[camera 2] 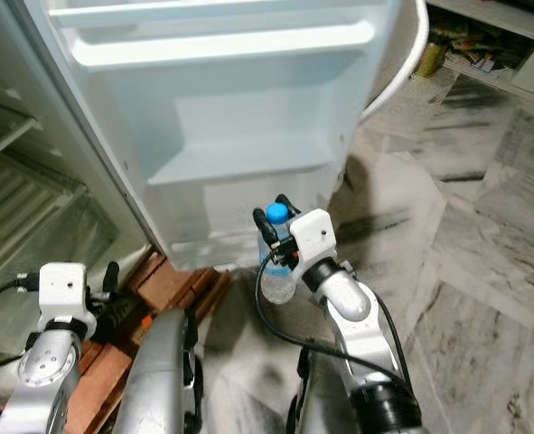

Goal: Restocking fridge

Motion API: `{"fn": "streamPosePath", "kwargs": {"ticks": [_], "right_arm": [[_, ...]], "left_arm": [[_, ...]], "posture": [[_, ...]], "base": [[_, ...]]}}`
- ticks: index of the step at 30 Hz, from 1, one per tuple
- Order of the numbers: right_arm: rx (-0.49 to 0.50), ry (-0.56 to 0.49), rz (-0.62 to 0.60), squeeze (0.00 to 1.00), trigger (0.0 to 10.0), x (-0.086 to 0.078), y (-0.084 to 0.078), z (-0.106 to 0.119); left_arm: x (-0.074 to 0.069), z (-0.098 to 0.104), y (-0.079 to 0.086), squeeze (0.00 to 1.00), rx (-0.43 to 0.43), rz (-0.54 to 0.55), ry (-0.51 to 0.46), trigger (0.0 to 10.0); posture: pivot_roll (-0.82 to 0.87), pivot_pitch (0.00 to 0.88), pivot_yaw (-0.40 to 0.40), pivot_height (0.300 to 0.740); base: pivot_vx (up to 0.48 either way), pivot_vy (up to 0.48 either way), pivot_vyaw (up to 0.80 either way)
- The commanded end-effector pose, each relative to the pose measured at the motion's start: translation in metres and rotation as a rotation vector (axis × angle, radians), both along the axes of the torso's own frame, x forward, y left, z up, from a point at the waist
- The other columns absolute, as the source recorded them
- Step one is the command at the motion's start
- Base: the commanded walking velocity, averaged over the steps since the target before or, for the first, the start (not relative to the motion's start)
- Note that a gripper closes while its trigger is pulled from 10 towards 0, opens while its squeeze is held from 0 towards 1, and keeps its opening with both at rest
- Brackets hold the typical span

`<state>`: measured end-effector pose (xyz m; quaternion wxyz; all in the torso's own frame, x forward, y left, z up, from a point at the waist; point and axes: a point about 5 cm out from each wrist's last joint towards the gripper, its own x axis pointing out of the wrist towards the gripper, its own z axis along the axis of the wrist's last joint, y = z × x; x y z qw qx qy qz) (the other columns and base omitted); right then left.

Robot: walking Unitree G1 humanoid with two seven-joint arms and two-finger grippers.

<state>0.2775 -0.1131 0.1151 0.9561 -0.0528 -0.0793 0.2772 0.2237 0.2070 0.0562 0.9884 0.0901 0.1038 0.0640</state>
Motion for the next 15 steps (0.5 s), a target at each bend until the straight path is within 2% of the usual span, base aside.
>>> {"fn": "streamPosePath", "kwargs": {"ticks": [1, 15], "right_arm": [[0.001, -0.020, 0.004, 0.00, 10.0, -0.0005, 0.0011, 0.0017], [-0.039, -0.060, -0.018, 0.00, 10.0, 0.0005, -0.0020, 0.0015]], "left_arm": [[-0.0015, -0.0030, 0.0020, 0.00, 0.000, 0.007, 0.012, 10.0], [0.0025, -0.0043, -0.0006, 0.00, -0.006, 0.007, 0.024, 10.0]], "posture": [[0.10, 0.158, -0.012, 0.605], [0.09, 0.163, -0.006, 0.605]], "base": [[0.296, 0.292, 0.00], [0.018, 0.021, 0.00]]}}
